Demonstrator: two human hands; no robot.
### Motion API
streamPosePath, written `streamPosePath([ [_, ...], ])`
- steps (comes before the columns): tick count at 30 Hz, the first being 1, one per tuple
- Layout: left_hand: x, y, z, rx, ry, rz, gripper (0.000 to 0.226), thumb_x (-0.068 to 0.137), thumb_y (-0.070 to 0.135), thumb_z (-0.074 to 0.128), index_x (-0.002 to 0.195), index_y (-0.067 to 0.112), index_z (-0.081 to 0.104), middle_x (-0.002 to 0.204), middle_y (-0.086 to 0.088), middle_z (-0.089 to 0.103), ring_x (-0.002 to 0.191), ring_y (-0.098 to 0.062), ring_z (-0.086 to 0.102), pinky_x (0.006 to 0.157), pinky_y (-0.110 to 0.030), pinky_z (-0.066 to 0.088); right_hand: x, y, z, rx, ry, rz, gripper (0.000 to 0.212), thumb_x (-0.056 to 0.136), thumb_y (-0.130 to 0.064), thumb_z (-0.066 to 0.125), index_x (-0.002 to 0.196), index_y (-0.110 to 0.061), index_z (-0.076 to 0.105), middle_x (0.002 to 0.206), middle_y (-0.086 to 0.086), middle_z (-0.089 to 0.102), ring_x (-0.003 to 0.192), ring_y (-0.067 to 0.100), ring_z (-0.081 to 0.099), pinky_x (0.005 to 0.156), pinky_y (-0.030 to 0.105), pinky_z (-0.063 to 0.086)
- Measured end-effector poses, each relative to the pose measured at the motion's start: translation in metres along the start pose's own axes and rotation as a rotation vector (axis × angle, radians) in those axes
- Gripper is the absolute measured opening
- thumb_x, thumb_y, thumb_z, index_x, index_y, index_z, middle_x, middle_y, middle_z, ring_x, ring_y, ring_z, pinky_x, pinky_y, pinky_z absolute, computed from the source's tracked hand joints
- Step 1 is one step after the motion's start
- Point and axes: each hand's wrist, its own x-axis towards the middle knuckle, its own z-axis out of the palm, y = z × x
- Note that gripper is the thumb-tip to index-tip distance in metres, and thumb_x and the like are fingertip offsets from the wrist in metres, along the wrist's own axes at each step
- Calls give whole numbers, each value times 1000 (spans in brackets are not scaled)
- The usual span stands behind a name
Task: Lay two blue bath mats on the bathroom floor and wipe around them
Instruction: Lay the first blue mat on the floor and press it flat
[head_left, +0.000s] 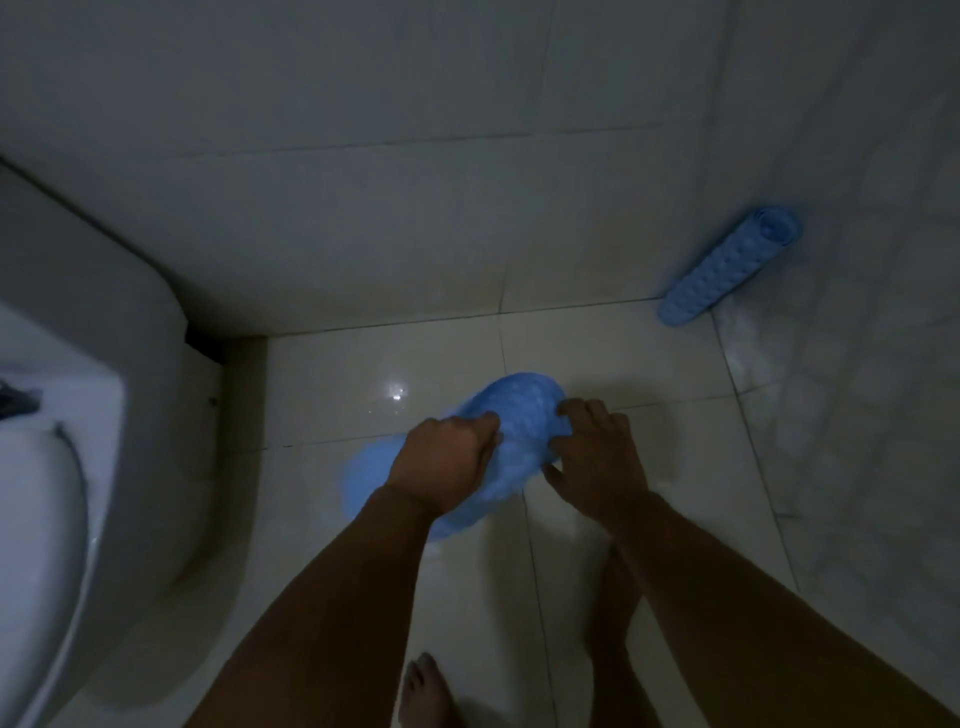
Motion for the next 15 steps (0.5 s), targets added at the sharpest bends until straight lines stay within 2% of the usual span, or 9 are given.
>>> streamPosePath([
  [2, -13, -6, -16, 43, 119, 67, 34, 102, 36, 34, 93, 15, 59, 61, -6, 65, 50, -32, 61, 52, -32, 37, 1, -7, -17, 31, -42, -138, 39, 61, -47, 78, 92, -23, 78, 125, 1, 67, 119, 28, 58, 97, 54, 45],
  [5, -24, -11, -26, -10, 211, 111, 26, 101, 35, 39, 85, 18, 50, 55, -2, 56, 43, -28, 53, 48, -29, 34, 4, -12, -40, 128, -256, -182, 56, 75, -55, 67, 122, -25, 62, 112, -5, 71, 109, 19, 66, 112, 52, 30],
  [7, -32, -11, -29, -45, 211, 118, 26, 103, 36, 38, 86, 19, 48, 59, 1, 55, 46, -25, 53, 47, -29, 37, 3, -10, -36, 133, -334, -128, 57, 81, -53, 68, 129, -24, 55, 109, -4, 71, 105, 22, 67, 110, 43, 31],
  [11, -44, -20, -20, -16, 208, 137, 24, 104, 37, 38, 87, 22, 43, 62, 5, 52, 48, -22, 53, 45, -32, 42, 2, 3, -2, 286, -424, 15, 50, 87, -34, 70, 134, -19, 60, 127, 6, 68, 120, 30, 62, 99, 36, 46],
  [15, -50, -29, -19, 68, 259, 88, 24, 103, 38, 39, 90, 21, 50, 62, 6, 54, 46, -19, 53, 44, -28, 41, -10, 19, 30, 298, -592, 175, 45, 94, -34, 62, 136, -19, 62, 135, 7, 65, 125, 29, 60, 105, 38, 47],
])
